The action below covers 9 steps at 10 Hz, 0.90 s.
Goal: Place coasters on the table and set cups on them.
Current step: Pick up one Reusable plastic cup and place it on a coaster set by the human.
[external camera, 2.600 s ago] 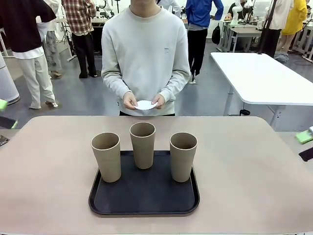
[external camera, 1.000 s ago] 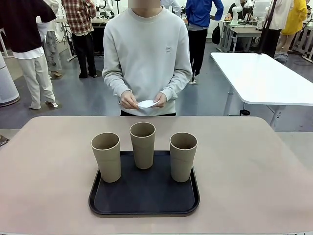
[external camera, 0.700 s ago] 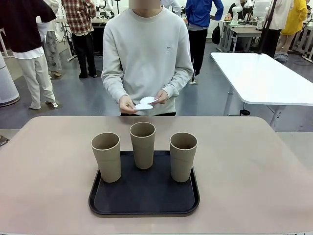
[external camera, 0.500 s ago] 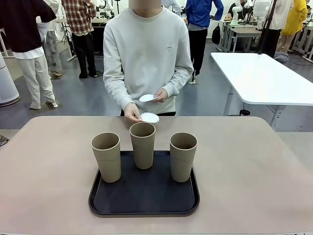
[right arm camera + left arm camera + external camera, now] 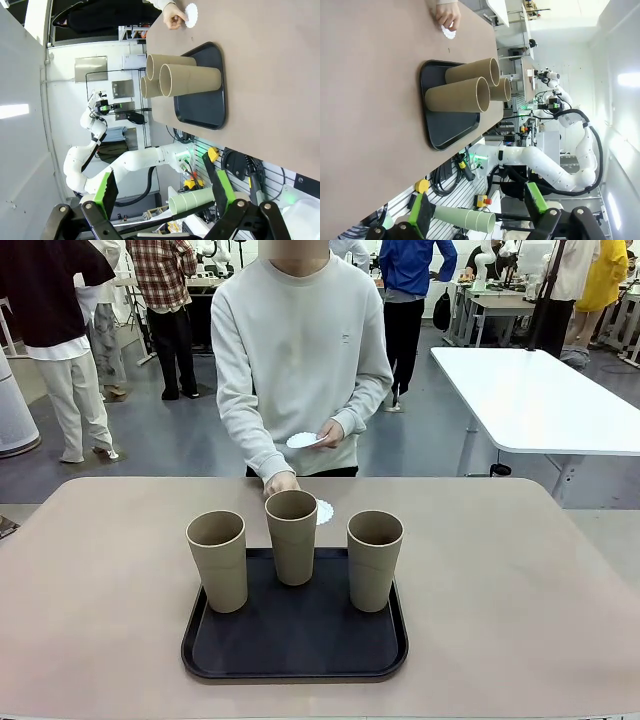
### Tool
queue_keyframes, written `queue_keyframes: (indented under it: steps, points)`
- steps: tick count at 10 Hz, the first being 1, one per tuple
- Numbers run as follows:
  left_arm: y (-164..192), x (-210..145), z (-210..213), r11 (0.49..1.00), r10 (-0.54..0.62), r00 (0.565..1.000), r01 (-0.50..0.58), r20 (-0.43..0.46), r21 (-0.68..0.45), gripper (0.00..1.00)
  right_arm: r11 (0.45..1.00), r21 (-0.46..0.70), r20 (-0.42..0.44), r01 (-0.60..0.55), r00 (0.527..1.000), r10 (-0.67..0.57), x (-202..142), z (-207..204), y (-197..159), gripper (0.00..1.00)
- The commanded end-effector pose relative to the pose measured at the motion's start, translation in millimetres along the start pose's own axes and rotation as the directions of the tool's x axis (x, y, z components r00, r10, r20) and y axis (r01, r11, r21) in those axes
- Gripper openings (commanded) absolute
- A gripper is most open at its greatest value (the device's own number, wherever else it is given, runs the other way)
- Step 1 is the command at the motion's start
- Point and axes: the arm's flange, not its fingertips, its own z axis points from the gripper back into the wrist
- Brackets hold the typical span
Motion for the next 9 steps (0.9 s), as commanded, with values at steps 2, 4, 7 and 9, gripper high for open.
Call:
queue_keyframes:
  steps: [2,4,7,9]
  points:
    - [0.4,-1.1,2.3,1.000,-0.005,1.000,0.005,0.001,-0.013,1.00,1.000,0.009,0.001,-0.003,1.000,0.003,0.0,0.8,-0.7,1.00]
    - [0.4,-1.1,2.3,1.000,-0.005,1.000,0.005,0.001,-0.013,1.00,1.000,0.009,0.001,-0.003,1.000,0.003,0.0,0.8,-0.7,1.00]
    - [0.4,-1.1,2.3,1.000,-0.005,1.000,0.005,0.001,-0.013,1.00,1.000,0.009,0.001,-0.003,1.000,0.003,0.0,0.8,-0.7,1.00]
    - [0.4,-1.1,2.3,1.000,-0.005,1.000,0.005,0.001,-0.013,1.00,1.000,0.009,0.001,-0.003,1.000,0.003,0.0,0.8,-0.7,1.00]
